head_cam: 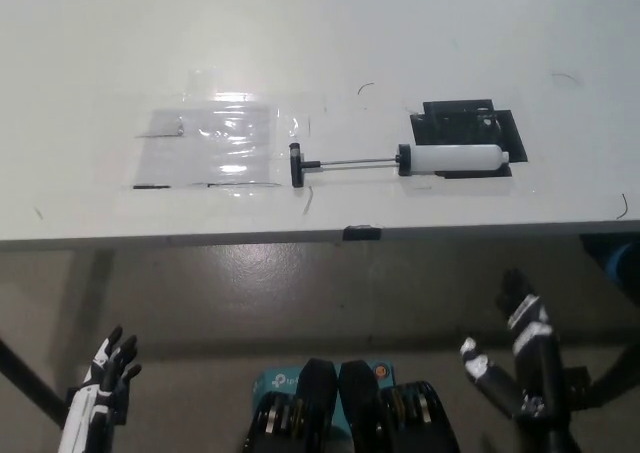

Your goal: The robot uses right hand to pick up a small white air pumper and uses its left hand to compress it, and then puts it on the desk

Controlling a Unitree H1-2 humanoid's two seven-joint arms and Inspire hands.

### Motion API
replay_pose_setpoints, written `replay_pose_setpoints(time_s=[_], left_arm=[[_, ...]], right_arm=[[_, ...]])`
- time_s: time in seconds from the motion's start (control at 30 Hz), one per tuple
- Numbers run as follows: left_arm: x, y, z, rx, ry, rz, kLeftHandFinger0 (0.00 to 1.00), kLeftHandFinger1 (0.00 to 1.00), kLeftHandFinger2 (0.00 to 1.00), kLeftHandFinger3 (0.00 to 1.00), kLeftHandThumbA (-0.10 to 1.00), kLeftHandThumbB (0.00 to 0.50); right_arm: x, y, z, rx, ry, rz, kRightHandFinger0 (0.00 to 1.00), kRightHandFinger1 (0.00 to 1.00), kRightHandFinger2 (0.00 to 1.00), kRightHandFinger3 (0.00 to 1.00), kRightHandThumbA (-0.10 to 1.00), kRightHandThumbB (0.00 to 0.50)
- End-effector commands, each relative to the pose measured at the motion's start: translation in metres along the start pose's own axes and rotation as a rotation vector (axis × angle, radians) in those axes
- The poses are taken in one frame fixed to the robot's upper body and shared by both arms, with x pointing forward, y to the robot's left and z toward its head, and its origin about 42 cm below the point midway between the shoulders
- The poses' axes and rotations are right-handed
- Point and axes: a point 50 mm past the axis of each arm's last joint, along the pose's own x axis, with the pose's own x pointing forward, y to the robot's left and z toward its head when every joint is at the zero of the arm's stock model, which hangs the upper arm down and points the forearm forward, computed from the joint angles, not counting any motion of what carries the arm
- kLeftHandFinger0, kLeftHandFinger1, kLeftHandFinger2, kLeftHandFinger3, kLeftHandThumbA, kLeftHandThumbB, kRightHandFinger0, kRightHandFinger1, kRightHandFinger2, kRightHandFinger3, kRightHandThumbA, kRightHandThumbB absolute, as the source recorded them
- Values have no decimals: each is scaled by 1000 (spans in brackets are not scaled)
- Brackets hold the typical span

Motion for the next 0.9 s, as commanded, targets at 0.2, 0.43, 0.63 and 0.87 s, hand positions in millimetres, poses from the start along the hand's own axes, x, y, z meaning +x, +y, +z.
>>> replay_pose_setpoints(time_s=[0.2, 0.43, 0.63, 0.87], left_arm=[[-8, 2, 14, 15, -74, -9, 1000, 1000, 1000, 1000, 962, 50], [-12, -1, 13, 0, -64, -15, 1000, 1000, 1000, 1000, 974, 44], [-19, 0, 13, 9, -50, -21, 1000, 1000, 1000, 1000, 978, 48], [-19, -2, 13, 11, -46, -22, 1000, 1000, 1000, 1000, 958, 54]], right_arm=[[97, -15, 111, -209, -302, 162, 1000, 1000, 1000, 1000, 874, 294], [197, -19, 130, -456, -90, 498, 1000, 1000, 1000, 1000, 1000, 327], [259, -10, 123, -639, 62, 655, 1000, 1000, 1000, 1000, 1000, 366], [318, 3, 114, -762, 192, 703, 1000, 1000, 1000, 1000, 965, 387]])
